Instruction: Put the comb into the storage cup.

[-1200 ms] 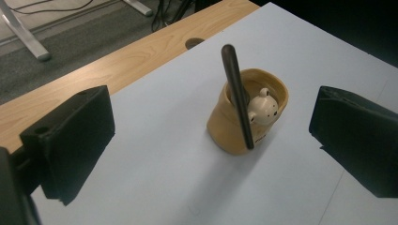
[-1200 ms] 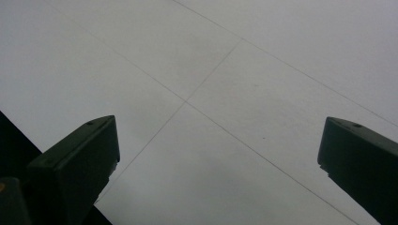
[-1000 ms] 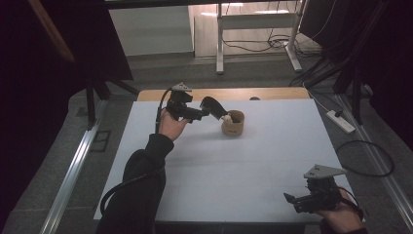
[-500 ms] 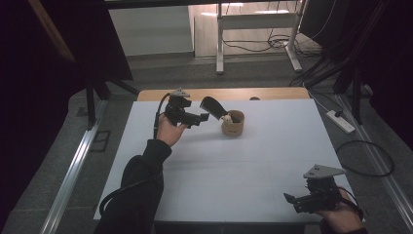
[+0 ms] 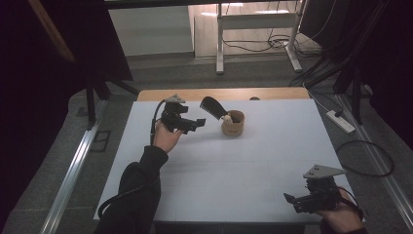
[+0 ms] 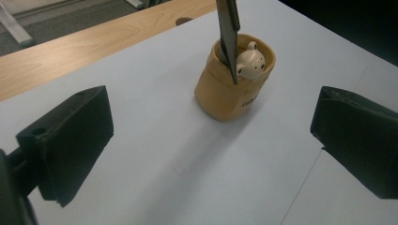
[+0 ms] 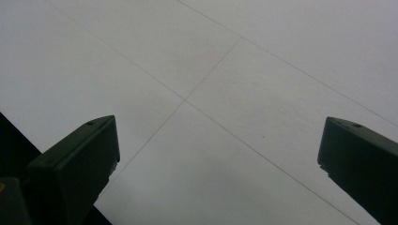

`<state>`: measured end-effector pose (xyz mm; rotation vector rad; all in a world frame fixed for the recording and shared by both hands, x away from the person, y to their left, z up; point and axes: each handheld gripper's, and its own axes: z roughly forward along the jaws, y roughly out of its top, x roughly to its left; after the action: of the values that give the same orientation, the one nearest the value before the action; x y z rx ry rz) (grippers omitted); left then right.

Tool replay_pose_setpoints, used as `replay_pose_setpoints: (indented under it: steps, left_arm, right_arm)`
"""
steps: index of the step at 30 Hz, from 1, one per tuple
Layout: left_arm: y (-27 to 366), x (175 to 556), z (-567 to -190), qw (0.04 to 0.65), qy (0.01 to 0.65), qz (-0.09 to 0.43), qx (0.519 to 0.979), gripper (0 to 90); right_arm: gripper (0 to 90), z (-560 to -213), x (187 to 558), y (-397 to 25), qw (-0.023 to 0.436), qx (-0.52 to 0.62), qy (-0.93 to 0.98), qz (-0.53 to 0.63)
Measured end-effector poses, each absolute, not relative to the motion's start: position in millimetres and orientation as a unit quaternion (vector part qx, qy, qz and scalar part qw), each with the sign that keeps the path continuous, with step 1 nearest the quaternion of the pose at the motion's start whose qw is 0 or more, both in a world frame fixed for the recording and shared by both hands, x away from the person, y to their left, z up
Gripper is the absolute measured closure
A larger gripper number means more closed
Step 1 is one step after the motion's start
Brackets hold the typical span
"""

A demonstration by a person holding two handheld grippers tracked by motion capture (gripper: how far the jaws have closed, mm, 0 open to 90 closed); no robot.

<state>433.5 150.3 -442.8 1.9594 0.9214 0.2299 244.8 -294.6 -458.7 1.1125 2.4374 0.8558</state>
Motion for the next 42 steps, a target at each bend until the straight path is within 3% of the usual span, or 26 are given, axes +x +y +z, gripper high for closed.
replay_pose_setpoints:
  steps: [42]
  left_arm:
    - [161.1,399.4,-465.4,0.466,0.381,0.088,0.793,0.0]
  right_arm:
    - [0.0,-458.9,244.0,-293.6,0.165,0.385,0.858,0.297]
